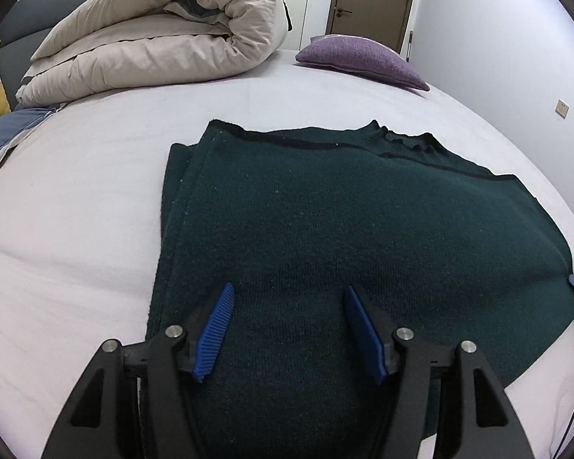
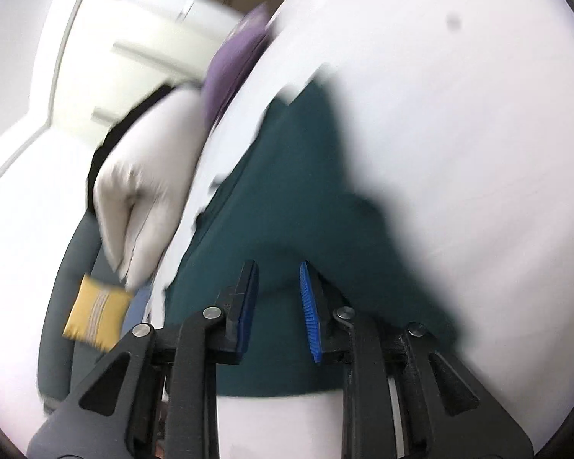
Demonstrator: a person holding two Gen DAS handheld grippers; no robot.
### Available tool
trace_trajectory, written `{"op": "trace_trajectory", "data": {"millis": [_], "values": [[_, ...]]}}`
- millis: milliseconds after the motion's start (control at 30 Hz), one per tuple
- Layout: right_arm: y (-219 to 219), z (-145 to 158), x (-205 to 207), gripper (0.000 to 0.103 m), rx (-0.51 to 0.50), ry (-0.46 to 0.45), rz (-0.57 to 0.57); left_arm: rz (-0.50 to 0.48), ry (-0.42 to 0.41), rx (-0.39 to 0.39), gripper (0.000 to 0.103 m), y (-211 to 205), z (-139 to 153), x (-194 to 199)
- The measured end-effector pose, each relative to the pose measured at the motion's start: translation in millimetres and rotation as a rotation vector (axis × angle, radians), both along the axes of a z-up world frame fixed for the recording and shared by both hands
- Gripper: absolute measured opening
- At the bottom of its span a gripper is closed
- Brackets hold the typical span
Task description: Fold small clothes
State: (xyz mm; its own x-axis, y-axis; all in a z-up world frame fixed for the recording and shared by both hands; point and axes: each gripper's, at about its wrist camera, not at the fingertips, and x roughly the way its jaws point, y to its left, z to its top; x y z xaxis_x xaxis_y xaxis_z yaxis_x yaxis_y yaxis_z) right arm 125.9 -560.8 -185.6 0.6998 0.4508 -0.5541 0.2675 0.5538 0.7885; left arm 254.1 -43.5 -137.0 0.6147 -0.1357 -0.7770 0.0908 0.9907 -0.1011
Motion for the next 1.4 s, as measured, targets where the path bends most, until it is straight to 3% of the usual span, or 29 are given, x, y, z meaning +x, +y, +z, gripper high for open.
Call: {"op": "trace_trajectory", "data": {"millis": [100, 133, 167, 300, 400, 500, 533, 567, 700, 933, 1033, 1133, 1200, 1333, 1400], "values": [[-35, -3, -12, 0.023, 0.003, -0.005, -0.089, -0.001, -0.002, 0.004, 0.065, 0, -1, 0], [-41, -5, -18, 0.023, -0.039, 0.029, -0.131, -0.001, -0.003, 0.005, 0.065, 0, -1, -1], [-57, 11, -33, 0.023, -0.052, 0.028, -0.144, -0.001, -0.004, 0.005, 0.065, 0, -1, -1], [-54, 18, -50, 0.026, -0.095, 0.034, -0.18, -0.001, -0.005, 0.009, 0.065, -1, -1, -1], [-45, 35, -60, 0.035, -0.162, 0.052, -0.201, -0.001, -0.007, 0.012, 0.065, -2, -2, -2], [-24, 55, -57, 0.041, -0.178, 0.009, -0.163, -0.003, -0.009, 0.018, 0.065, -3, -2, -2], [-48, 67, -78, 0.041, -0.18, -0.005, -0.143, -0.003, -0.009, 0.019, 0.065, -3, -3, -2], [-39, 82, -81, 0.043, -0.188, -0.029, -0.095, -0.003, -0.009, 0.02, 0.066, -3, -3, -1], [19, 97, -41, 0.047, -0.214, -0.074, 0.082, -0.003, -0.009, 0.02, 0.066, -3, -3, -1], [92, 86, 30, 0.049, -0.165, -0.063, 0.24, -0.003, -0.009, 0.021, 0.067, -3, -3, 0], [109, 74, 60, 0.049, -0.127, -0.053, 0.254, -0.003, -0.009, 0.019, 0.067, -3, -3, -1], [124, 48, 99, 0.058, -0.106, -0.005, 0.28, -0.003, -0.009, 0.018, 0.067, -2, -3, -1], [125, 30, 112, 0.053, -0.103, -0.004, 0.27, -0.004, -0.009, 0.012, 0.067, -2, -3, -1], [100, 16, 114, 0.045, -0.006, -0.044, 0.211, -0.01, -0.004, -0.035, 0.066, 3, -2, 2], [80, 15, 111, 0.041, -0.028, -0.032, 0.139, -0.017, 0.013, -0.081, 0.065, 9, 4, 3]]}}
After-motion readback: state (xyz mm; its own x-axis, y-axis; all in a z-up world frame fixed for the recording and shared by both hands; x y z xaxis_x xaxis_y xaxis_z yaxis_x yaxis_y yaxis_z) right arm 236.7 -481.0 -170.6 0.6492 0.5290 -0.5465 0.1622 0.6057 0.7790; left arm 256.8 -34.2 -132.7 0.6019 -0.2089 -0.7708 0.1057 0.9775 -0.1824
